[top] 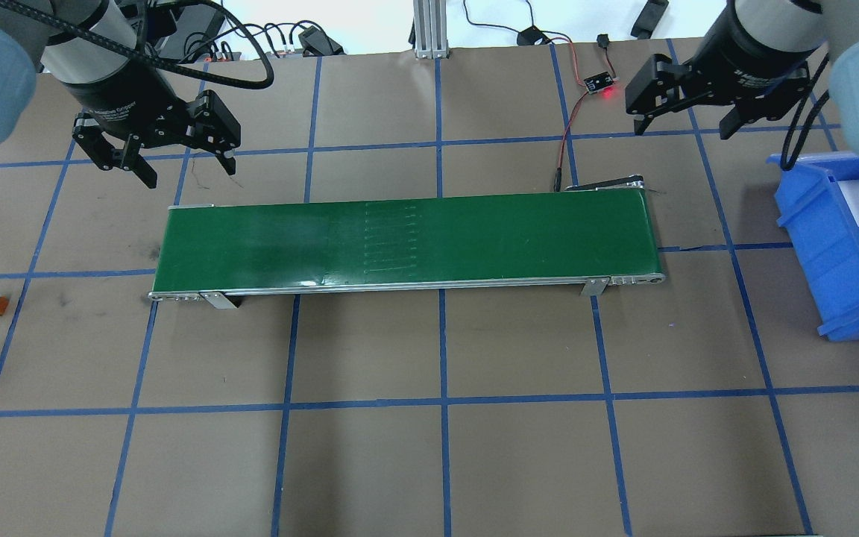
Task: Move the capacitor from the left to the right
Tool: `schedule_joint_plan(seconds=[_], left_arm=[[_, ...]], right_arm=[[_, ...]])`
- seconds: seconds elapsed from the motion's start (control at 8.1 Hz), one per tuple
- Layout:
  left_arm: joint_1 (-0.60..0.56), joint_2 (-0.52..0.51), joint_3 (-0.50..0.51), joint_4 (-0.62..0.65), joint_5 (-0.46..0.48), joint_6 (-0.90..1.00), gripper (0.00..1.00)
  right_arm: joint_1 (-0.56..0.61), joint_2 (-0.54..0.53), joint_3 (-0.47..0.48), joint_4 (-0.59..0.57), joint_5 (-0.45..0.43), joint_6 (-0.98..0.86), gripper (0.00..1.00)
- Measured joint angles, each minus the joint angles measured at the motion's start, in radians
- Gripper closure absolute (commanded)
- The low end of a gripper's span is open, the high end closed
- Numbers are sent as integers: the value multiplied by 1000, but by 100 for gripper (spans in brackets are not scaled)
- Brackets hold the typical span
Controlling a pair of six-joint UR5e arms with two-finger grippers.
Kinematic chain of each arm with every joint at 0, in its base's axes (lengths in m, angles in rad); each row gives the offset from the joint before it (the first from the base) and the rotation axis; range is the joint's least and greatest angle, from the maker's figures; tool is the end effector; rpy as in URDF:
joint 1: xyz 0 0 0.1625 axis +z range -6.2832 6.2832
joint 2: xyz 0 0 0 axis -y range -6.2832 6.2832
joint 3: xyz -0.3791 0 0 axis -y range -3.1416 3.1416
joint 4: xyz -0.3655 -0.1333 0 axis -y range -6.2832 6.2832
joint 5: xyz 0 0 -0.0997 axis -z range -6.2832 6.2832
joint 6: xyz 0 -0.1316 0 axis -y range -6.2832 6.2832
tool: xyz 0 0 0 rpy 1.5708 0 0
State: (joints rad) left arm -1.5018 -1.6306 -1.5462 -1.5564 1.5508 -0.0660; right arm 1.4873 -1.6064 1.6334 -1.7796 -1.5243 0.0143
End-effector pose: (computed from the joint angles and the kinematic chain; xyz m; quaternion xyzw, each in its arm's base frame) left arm -0.1022 -0.4931 0.3944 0.0675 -0.9976 -0.0104 0.0100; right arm 0.0994 -0.4837 0.4202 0.0466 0.9945 -0.0915 0.0200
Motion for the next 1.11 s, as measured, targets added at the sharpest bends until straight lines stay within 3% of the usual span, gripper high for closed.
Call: schedule_joint_plan(seconds=[0.37, 1.11], left_arm=[[0, 0, 0, 0, 0, 0, 0], [0, 0, 0, 0, 0, 0, 0]], right_arm=[[68, 12, 11, 3, -2, 51, 0], [74, 10, 13, 29, -28, 51, 0]])
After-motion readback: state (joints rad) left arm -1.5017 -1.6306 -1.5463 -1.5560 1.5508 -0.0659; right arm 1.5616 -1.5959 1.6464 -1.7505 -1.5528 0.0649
